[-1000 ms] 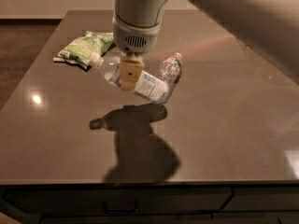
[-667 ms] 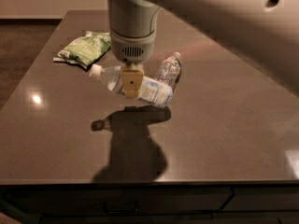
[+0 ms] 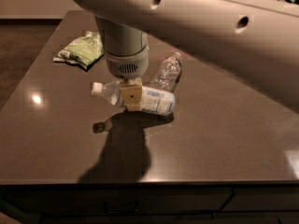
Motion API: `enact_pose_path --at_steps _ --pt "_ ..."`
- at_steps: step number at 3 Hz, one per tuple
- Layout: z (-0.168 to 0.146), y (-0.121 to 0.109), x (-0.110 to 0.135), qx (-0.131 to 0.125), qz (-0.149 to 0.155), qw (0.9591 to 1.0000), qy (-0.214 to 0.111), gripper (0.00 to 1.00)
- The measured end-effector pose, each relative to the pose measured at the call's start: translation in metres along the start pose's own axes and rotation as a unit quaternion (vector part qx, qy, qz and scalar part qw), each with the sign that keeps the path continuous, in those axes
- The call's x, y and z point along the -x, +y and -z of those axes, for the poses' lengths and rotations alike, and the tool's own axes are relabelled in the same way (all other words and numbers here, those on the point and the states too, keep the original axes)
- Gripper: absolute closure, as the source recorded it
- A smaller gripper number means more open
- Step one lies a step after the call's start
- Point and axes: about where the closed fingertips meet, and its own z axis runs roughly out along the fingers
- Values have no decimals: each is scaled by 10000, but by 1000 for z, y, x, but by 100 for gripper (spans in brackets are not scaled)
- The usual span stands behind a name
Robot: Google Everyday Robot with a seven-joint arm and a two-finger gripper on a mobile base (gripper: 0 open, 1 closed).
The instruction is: Knock blue plastic bottle over
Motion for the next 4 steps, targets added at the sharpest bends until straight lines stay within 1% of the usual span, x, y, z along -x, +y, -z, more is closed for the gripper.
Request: enact_pose_path --at_steps 1,3,4 --pt "-12 7 0 83 49 9999 130 63" --pt "-33 16 0 248 75 9994 216 16" --pt "-34 15 1 222 79 9995 195 0"
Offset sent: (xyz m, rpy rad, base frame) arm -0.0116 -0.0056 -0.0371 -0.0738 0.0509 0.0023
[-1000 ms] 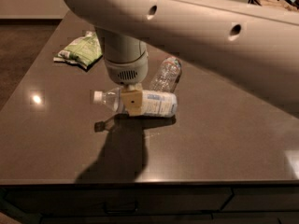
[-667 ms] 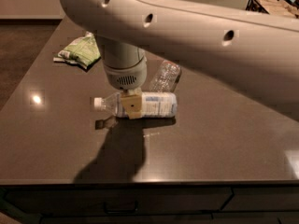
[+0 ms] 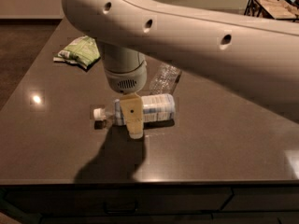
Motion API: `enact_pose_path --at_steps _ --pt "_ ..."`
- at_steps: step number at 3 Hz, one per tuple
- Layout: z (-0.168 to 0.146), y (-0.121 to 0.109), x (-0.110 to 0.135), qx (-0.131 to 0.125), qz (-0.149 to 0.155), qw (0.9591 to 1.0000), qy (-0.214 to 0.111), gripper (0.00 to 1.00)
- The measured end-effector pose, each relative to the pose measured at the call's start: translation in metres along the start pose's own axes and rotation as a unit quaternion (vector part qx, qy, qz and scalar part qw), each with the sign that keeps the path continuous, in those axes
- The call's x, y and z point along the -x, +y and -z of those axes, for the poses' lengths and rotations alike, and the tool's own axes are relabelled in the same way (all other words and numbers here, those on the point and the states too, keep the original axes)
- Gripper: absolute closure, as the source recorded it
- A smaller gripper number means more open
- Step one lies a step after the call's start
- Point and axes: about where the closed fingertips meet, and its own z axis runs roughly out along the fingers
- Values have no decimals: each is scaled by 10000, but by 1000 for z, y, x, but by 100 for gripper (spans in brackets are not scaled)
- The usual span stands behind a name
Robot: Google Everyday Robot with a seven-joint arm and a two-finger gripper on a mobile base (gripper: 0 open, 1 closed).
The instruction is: Knock blue plastic bottle over
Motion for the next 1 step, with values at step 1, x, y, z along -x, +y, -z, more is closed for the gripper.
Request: enact_pose_path --at_steps 1 --pt "0 0 0 0 0 10000 0 0"
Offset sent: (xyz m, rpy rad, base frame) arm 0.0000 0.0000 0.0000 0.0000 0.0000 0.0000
